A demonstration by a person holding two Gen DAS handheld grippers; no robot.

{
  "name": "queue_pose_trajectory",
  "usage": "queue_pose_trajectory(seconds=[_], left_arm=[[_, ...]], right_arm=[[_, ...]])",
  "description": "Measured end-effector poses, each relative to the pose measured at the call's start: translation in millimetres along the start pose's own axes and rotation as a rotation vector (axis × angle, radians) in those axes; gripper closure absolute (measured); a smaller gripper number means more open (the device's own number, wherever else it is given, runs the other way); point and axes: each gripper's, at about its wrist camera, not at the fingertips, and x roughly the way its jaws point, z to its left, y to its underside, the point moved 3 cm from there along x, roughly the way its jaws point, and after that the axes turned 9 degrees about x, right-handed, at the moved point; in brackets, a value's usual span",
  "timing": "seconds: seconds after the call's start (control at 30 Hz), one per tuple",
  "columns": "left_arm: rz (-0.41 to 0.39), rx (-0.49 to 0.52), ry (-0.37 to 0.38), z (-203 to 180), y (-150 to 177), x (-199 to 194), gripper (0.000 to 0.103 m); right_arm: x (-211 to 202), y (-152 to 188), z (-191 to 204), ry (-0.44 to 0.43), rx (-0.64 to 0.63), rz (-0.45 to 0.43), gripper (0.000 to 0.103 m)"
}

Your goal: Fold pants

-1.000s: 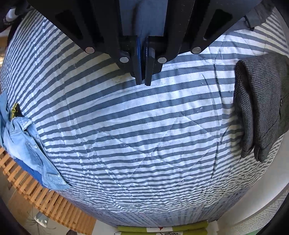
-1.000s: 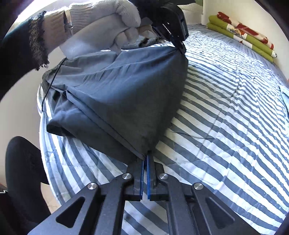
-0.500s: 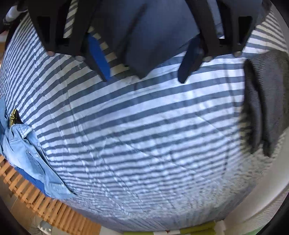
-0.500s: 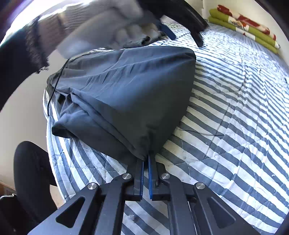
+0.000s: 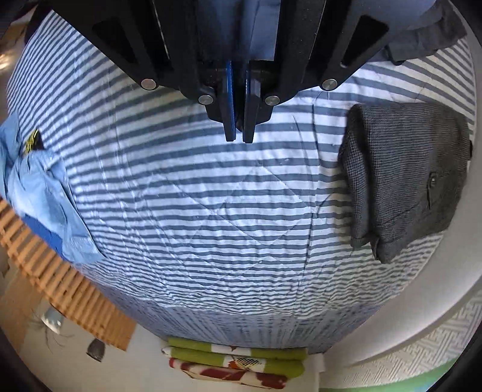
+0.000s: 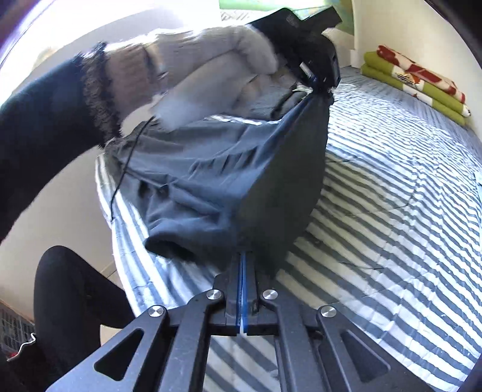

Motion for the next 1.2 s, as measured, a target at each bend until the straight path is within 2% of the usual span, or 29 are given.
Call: queue_pose_trajectory(seconds=[0.03, 0.07, 0.1, 0.13, 0.17, 0.2, 0.27, 0.3, 0.37, 0.53, 0.67, 0.73, 0.77, 0.8, 0.83, 0.9, 0.97, 1.0, 1.03, 1.07, 1.13, 1.17, 1.2], left_arm=[[0.014, -0.014, 0.019, -0.3, -1.4, 6.1, 0.091], [0.035, -0.02, 0.044, -4.7, -4.1, 15.5, 0.079], [0.042, -0.02, 0.066, -8.7, -5.1, 19.5, 0.072], [0.034, -0.008, 0.068, -13.4, -3.5, 18.6, 0.054], [0.016, 0.011, 0.046, -16.7, -1.9, 14.9, 0.041], [-0.003, 0.041, 0.01, -18.3, 1.7, 7.8, 0.039], [-0.007, 0.054, -0.008, -14.1, 14.0, -7.0, 0.039], [-0.014, 0.053, 0.002, -12.6, 23.3, -16.8, 0.039], [-0.031, 0.062, 0.005, -10.2, 48.8, -40.3, 0.039], [-0.046, 0.051, -0.021, -7.1, 148.0, -94.5, 0.039], [-0.038, 0.023, -0.005, -16.1, 213.5, -112.8, 0.039], [-0.052, 0.022, 0.008, -22.9, 231.7, -121.2, 0.039], [-0.064, 0.018, 0.007, -24.9, 236.8, -124.8, 0.039], [-0.078, 0.01, 0.015, -26.6, 241.3, -128.5, 0.039], [-0.089, 0.003, 0.029, -27.7, 242.7, -131.3, 0.039], [-0.108, 0.003, 0.048, -31.2, 244.8, -136.7, 0.039], [-0.119, 0.016, 0.07, -37.7, 246.2, -141.0, 0.038], [-0.126, 0.028, 0.087, -44.4, 248.3, -142.8, 0.037], [-0.129, 0.049, 0.099, -52.8, 250.2, -142.7, 0.032], [-0.129, 0.067, 0.101, -60.2, 249.3, -141.6, 0.029], [-0.128, 0.1, 0.121, -81.0, 250.5, -136.0, 0.029], [-0.131, 0.113, 0.145, -94.5, 252.2, -132.4, 0.029], [-0.137, 0.121, 0.16, -105.8, 253.4, -130.9, 0.029]], right_arm=[[3.2, 5.5, -3.4, 0.035, -0.001, 0.011, 0.103], [7.5, 10.7, -9.3, 0.05, 0.012, 0.03, 0.103], [10.2, 16.3, -17.0, 0.032, 0.029, 0.063, 0.102], [10.2, 21.4, -24.8, -0.011, 0.05, 0.105, 0.102], [5.2, 24.9, -33.5, -0.049, 0.075, 0.118, 0.102], [-0.1, 26.3, -41.0, -0.05, 0.09, 0.112, 0.1], [-10.1, 23.5, -60.6, -0.04, 0.136, 0.088, 0.094], [-12.6, 19.8, -71.7, -0.05, 0.172, 0.081, 0.083], [-12.0, 8.8, -96.8, -0.057, 0.269, 0.07, 0.07], [24.3, -21.7, -119.5, -0.162, 0.405, 0.124, 0.064], [57.9, -31.4, -129.7, -0.271, 0.533, 0.203, 0.059], [71.6, -32.8, -127.3, -0.265, 0.551, 0.23, 0.059], [72.3, -35.2, -125.0, -0.249, 0.545, 0.223, 0.063], [73.0, -37.0, -120.6, -0.221, 0.53, 0.239, 0.086], [72.8, -37.5, -115.5, -0.222, 0.522, 0.266, 0.098], [60.9, -36.0, -105.9, -0.243, 0.545, 0.281, 0.099], [35.0, -32.4, -87.3, -0.367, 0.543, 0.294, 0.099], [22.5, -31.2, -77.7, -0.399, 0.512, 0.289, 0.099], [9.1, -29.8, -67.4, -0.393, 0.453, 0.278, 0.098], [0.4, -28.5, -60.4, -0.351, 0.394, 0.272, 0.095], [-1.4, -27.9, -61.5, -0.265, 0.342, 0.279, 0.074], [0.4, -28.5, -67.7, -0.24, 0.345, 0.275, 0.054], [3.6, -32.0, -82.1, -0.222, 0.383, 0.25, 0.052]])
